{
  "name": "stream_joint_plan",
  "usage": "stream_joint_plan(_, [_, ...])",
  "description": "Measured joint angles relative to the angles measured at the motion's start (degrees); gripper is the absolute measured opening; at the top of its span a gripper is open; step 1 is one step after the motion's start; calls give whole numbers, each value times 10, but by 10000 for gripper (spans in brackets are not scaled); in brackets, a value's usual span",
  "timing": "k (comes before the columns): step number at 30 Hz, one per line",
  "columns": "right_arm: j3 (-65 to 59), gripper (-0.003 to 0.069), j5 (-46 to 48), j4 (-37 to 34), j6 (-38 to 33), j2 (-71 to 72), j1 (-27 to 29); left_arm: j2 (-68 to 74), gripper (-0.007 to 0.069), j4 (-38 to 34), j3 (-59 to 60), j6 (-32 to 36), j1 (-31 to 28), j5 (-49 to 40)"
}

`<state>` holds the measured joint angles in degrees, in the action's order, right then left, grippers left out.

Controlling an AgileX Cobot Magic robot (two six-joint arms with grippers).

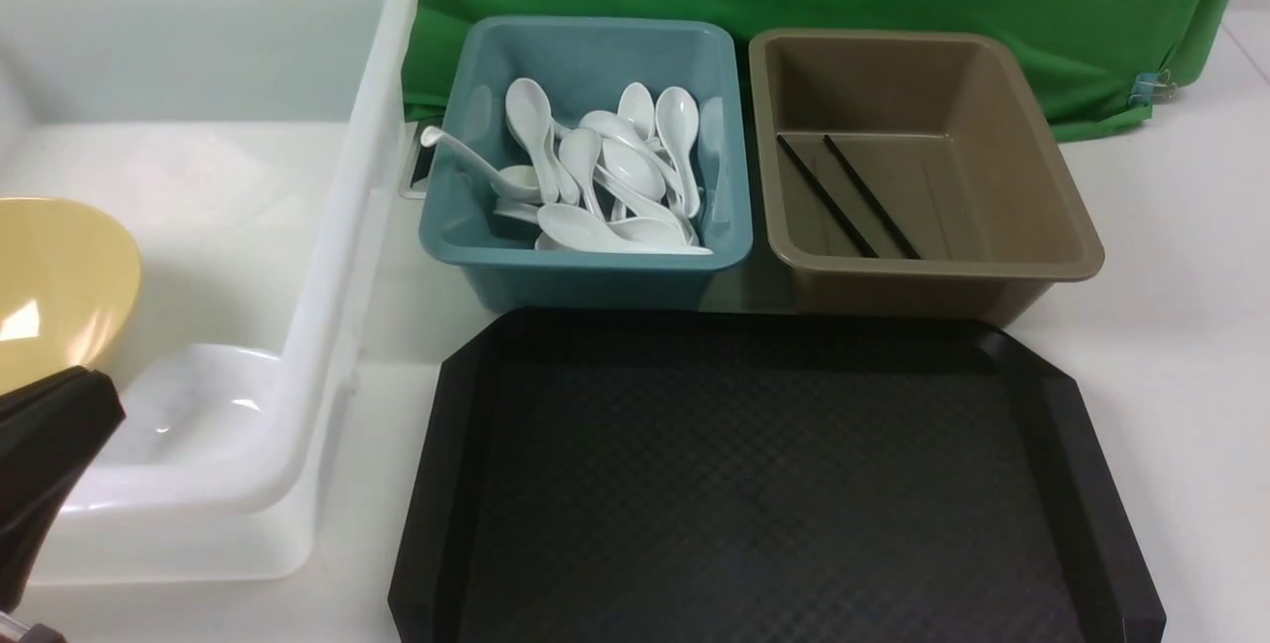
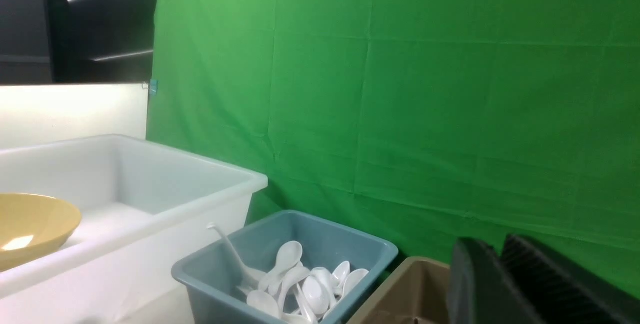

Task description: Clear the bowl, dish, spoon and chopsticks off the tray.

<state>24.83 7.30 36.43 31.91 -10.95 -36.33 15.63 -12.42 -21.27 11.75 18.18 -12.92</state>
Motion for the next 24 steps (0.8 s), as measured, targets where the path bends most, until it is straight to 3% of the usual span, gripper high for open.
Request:
stream_joint_plan(4, [0,71,0,0,0,0,0,-22,3,4,13,-15,-23,8])
stream_joint_plan(10, [0,89,2,0,0,0,0,-121,3,16,141,-22,-154,58])
stream_joint_plan(13, [0,97,2,0,0,0,0,-150,3,34,198,-24,-189,60])
stream_joint_plan(24, [0,122,2,0,0,0,0,-155,16,62,216,-24,-195,5])
